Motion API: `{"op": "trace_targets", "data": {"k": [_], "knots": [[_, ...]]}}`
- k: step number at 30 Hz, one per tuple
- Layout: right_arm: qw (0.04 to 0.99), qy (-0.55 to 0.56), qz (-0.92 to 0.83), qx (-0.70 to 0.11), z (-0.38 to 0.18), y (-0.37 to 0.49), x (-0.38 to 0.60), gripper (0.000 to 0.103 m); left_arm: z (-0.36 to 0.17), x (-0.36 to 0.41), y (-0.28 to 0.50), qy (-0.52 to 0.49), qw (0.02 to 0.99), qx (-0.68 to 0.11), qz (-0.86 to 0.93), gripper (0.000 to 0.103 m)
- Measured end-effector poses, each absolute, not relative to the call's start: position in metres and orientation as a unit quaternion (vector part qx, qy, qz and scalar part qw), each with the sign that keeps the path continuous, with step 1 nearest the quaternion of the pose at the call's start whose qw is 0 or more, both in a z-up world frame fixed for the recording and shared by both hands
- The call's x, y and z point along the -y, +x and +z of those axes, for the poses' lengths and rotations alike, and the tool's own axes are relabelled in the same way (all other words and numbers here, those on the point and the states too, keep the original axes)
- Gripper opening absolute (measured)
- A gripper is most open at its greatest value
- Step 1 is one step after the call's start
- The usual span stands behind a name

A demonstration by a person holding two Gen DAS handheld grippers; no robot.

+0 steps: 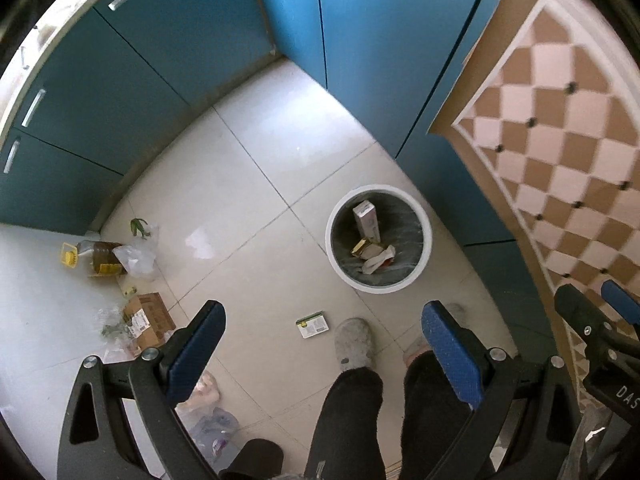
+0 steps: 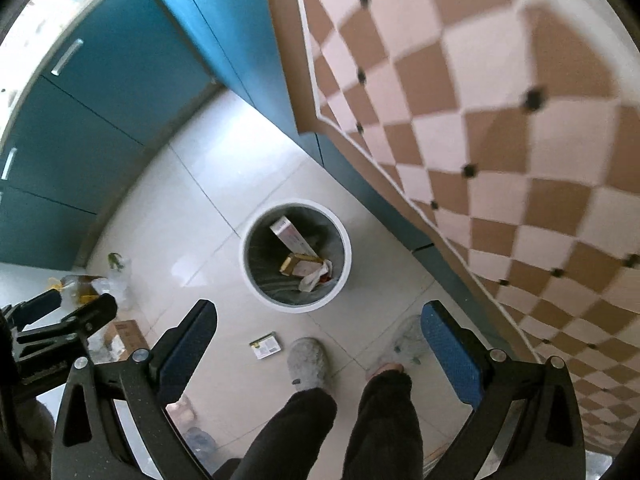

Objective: Collect trash
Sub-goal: 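Raise both tools from the bin back toward the counter, then grasp the white-green sachet with the left tool while the right tool grasps a dark scrap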

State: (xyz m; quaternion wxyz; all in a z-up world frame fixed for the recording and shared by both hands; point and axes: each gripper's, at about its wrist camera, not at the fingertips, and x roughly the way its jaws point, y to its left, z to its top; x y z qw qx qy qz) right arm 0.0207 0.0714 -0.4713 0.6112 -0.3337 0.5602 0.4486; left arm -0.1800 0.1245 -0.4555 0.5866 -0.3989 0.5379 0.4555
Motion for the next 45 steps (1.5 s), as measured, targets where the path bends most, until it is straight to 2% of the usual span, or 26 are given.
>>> {"op": "trace_targets", "data": {"k": [11,19,24,32,40,42,44,45], "knots": [[0.627,-0.304,0.475,-0.537,-0.328,0.014,-0.034,0.103,-0.347,-0.089,-0.181,-0.374,0.622,-0.503,0.469,0.100],[0.617,-0.272,0.494,-0.549,-0.269,0.015,-0.010,0.103,-0.290,-0.075,-0.175,-0.349,0.641,-0.476,0.491,0.100],[0.618,-0.199,0.504,-0.570,-0.238,0.046,0.000,0.103,-0.248,-0.085,-0.134,-0.276,0.676,-0.454,0.511,0.100],[0.690,-0.081,0.442,-0.568,-0.199,0.175,0.045,0.103,-0.217,-0.102,0.006,-0.232,0.726,-0.464,0.452,0.103],[0.758,0.018,0.305,-0.576,-0.195,0.359,0.140,0.103,-0.249,-0.062,0.235,-0.249,0.758,-0.544,0.259,0.102],[0.768,0.037,0.272,-0.579,-0.205,0.403,0.168,0.097,-0.269,-0.045,0.293,-0.259,0.750,-0.573,0.205,0.102],[0.772,0.050,0.243,-0.585,-0.220,0.444,0.195,0.074,-0.286,-0.029,0.338,-0.265,0.740,-0.596,0.165,0.100],[0.771,0.057,0.228,-0.592,-0.230,0.464,0.207,0.069,-0.298,-0.020,0.362,-0.264,0.733,-0.609,0.148,0.099]]}}
